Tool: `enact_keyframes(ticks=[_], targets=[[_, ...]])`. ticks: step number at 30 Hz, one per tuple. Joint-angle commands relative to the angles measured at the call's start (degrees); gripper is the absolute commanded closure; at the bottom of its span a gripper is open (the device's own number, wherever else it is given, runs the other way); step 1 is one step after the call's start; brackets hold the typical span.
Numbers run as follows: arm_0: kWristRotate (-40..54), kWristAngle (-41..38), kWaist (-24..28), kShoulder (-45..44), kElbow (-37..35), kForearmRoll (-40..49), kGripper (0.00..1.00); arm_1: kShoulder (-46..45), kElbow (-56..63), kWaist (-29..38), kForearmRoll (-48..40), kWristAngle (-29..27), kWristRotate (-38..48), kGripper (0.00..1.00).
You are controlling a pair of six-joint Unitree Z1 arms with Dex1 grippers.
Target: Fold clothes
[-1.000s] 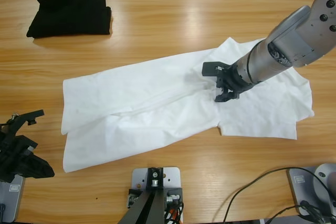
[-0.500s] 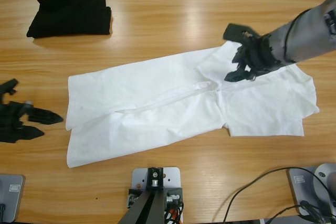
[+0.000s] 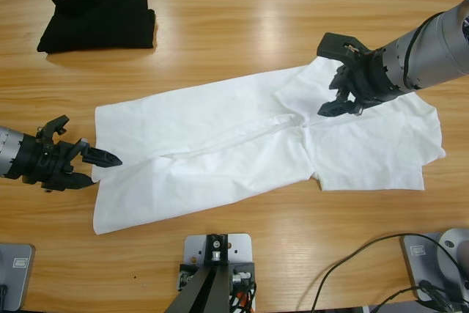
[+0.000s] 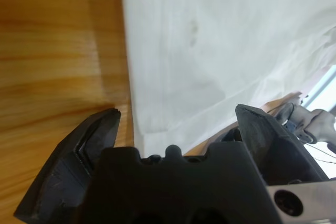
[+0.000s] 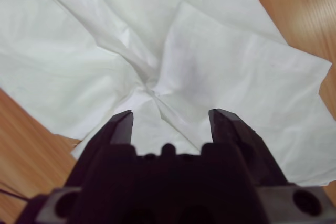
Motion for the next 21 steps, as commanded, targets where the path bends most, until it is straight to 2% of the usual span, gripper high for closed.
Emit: enact_keyframes(ticks=[1, 7, 8, 12, 15, 17, 18, 21], targets=[[1.87, 2.09, 0.22, 10.92, 1.34, -4.00, 0.082, -0.39, -0.04, -1.15, 0.73, -1.05, -0.17, 0.391], [2.65, 2.32, -0.48, 13.15, 1.64, -5.99, 0.107, -1.09, 0.02, -2.17, 1.20, -1.14, -0.74, 0.391], [2.58, 0.51, -1.39, 14.42, 2.45, -8.70, 0.185, -1.12, 0.02, -2.48, 1.20, -1.14, -0.95, 0.391], [2.56, -1.00, -3.52, 16.51, 2.68, -12.58, 0.312, -1.19, 0.03, -2.48, 1.20, -1.14, -1.09, 0.391], [3.14, -1.09, -3.82, 16.91, 2.40, -13.16, 0.543, -1.18, 0.09, -2.48, 1.20, -1.14, -1.14, 0.391], [3.98, -1.16, -3.82, 16.81, 2.48, -13.16, 0.790, -0.84, 0.05, -2.53, 1.20, -1.14, -1.17, 0.391], [4.70, -1.20, -3.82, 16.63, 2.62, -13.07, 0.971, -0.72, 0.11, -2.57, 1.17, -1.14, -1.23, 0.391], [8.73, -1.64, -3.89, 16.53, 2.71, -12.90, 1.000, -0.51, 0.09, -2.57, 1.12, -1.14, -1.32, 0.391]])
